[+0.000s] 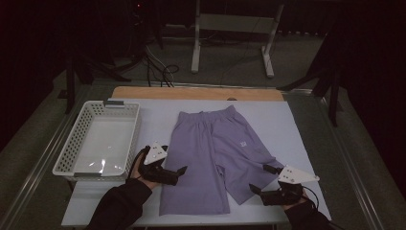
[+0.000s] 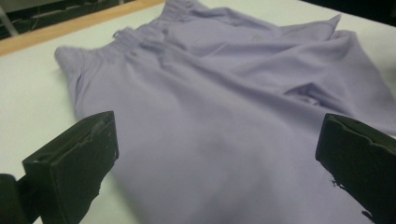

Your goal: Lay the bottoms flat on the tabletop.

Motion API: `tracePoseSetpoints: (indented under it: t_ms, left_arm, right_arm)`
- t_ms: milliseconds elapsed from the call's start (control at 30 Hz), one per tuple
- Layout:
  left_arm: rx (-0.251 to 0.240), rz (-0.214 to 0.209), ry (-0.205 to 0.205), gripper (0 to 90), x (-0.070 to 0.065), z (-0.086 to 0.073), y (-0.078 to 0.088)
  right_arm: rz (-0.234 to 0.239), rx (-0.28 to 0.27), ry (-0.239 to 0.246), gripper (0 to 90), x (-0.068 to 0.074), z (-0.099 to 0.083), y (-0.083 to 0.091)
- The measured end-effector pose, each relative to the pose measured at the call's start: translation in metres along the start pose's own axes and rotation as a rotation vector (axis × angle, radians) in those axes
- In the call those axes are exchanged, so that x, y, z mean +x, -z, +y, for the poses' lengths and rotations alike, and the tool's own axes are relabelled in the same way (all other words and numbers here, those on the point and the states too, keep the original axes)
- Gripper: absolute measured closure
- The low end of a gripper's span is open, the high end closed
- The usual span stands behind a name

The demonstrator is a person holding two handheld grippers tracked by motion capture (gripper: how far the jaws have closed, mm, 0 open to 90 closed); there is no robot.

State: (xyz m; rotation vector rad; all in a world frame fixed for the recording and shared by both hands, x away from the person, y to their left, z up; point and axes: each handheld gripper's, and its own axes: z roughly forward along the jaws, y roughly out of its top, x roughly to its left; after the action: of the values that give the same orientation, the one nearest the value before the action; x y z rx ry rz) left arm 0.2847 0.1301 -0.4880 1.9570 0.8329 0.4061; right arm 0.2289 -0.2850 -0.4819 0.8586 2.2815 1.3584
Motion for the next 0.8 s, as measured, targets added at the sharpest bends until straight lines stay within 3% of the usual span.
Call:
tracePoseSetpoints:
  t_ms: [200,267,367,433,567,633,767,800]
  left_arm:
    - [-0.004,0.051,0.029,0.1,0.009,-0.012,-0.007]
    - [-0.015,0.060,0.026,0.1,0.009,-0.012,-0.006]
    - [-0.025,0.061,0.027,0.1,0.009,-0.013,-0.004]
    - [-0.029,0.055,0.029,0.1,0.008,-0.013,-0.004]
    - [-0.025,0.050,0.015,0.1,0.004,-0.014,-0.004]
    - [-0.025,0.049,0.009,0.1,0.004,-0.013,-0.004]
    - [-0.031,0.050,0.013,0.1,0.003,-0.013,-0.004]
    - [-0.028,0.051,0.012,0.1,0.003,-0.013,-0.004]
  right_arm:
    - [0.010,0.016,-0.010,14.4,0.008,-0.010,-0.005]
    - [0.059,0.021,-0.035,16.0,0.010,-0.011,-0.010]
    - [0.116,0.030,-0.017,15.3,0.016,-0.014,-0.017]
    - [0.147,0.044,-0.018,22.7,0.019,-0.015,-0.020]
    - [0.245,0.103,0.043,47.4,0.027,-0.017,-0.024]
    - [0.250,0.128,0.104,54.0,0.031,-0.019,-0.027]
    - [0.288,0.187,0.158,61.2,0.037,-0.023,-0.033]
    - [0.268,0.212,0.180,64.2,0.038,-0.024,-0.036]
